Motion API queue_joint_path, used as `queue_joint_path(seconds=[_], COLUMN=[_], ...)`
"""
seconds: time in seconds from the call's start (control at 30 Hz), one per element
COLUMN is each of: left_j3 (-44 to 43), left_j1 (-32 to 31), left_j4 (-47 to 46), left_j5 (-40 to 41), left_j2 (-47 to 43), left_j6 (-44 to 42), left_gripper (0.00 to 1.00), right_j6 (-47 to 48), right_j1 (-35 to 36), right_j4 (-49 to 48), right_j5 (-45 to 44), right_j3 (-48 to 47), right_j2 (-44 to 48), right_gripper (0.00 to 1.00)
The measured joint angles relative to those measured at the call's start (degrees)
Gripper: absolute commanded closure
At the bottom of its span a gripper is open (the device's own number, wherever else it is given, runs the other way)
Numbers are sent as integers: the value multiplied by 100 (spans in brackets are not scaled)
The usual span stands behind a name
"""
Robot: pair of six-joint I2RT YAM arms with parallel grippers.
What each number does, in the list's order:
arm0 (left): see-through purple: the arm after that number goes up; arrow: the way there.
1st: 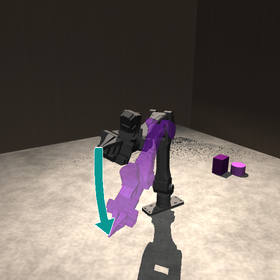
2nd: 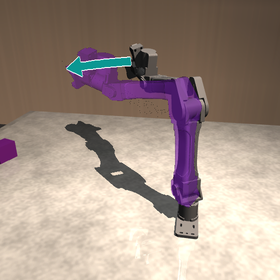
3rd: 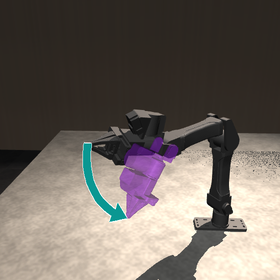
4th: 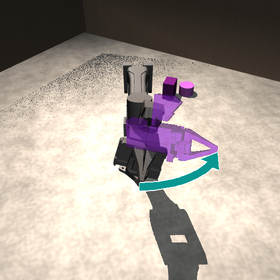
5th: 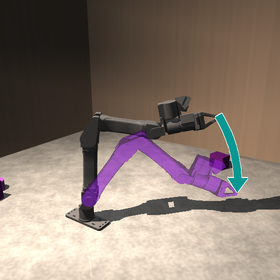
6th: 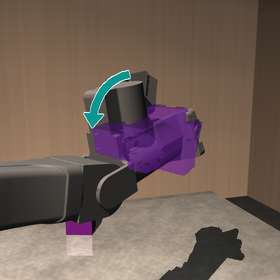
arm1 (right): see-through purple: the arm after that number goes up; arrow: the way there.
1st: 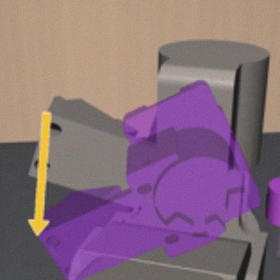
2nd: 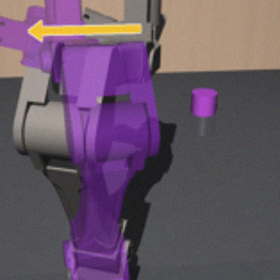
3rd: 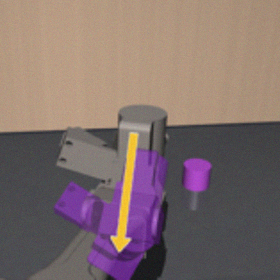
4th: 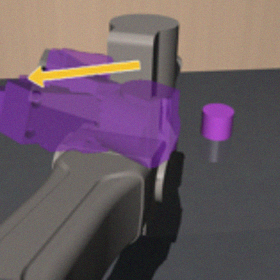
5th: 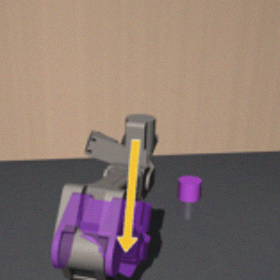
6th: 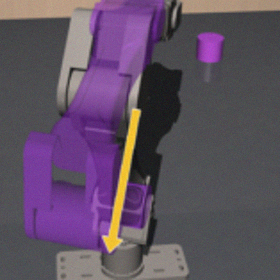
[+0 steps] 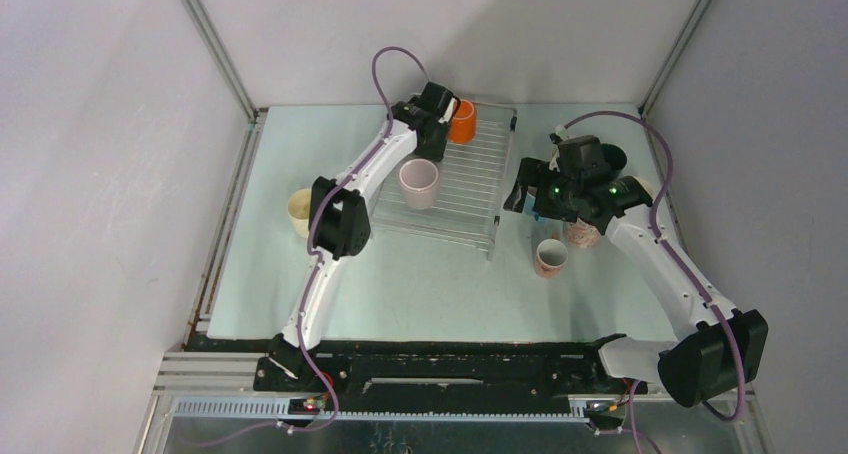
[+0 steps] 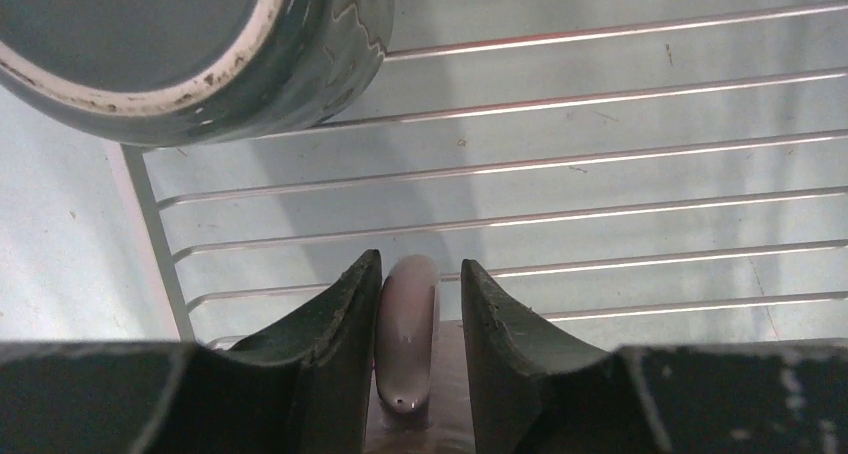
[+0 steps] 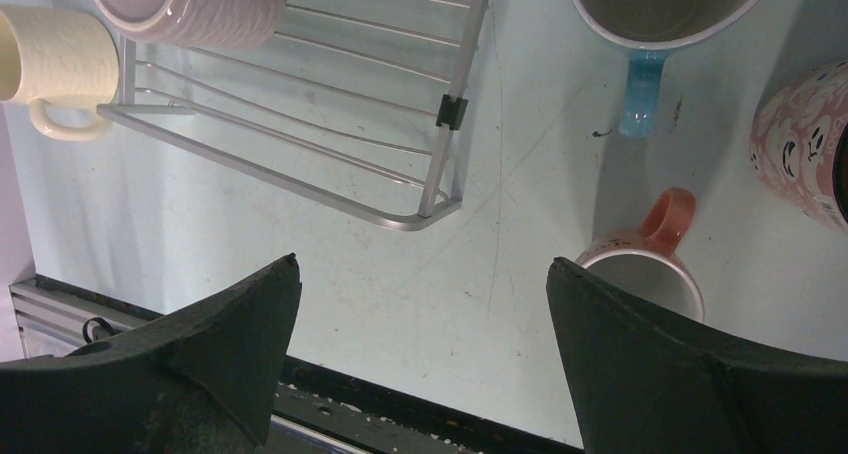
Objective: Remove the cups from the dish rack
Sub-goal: Unload the cup from the dish rack.
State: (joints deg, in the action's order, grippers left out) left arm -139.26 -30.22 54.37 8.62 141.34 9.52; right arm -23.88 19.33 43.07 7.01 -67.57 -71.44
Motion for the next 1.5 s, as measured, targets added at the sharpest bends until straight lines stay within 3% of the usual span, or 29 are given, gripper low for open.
queue_joint_path(seconds=[0.67,0.8,0.97,1.5], left_j3=[0,0,0,0], left_j1=[26,39,50,149], left_j4=[275,282,291,315], left_j5=[-280,-328,-426,-1082], left_j2=[90,131,133,-234], left_j6=[-11,-7,-4,109], left_gripper=[72,80,100,100], right_j6=[2,2,0,-111], right_j1=[-13,-13,-17,-22], right_j4=[-11,-11,-11,-317], right_j5=[63,63,63,369], right_j3=[4,4,4,4], right_j2=[2,2,2,-4], right_gripper=[1,1,1,2])
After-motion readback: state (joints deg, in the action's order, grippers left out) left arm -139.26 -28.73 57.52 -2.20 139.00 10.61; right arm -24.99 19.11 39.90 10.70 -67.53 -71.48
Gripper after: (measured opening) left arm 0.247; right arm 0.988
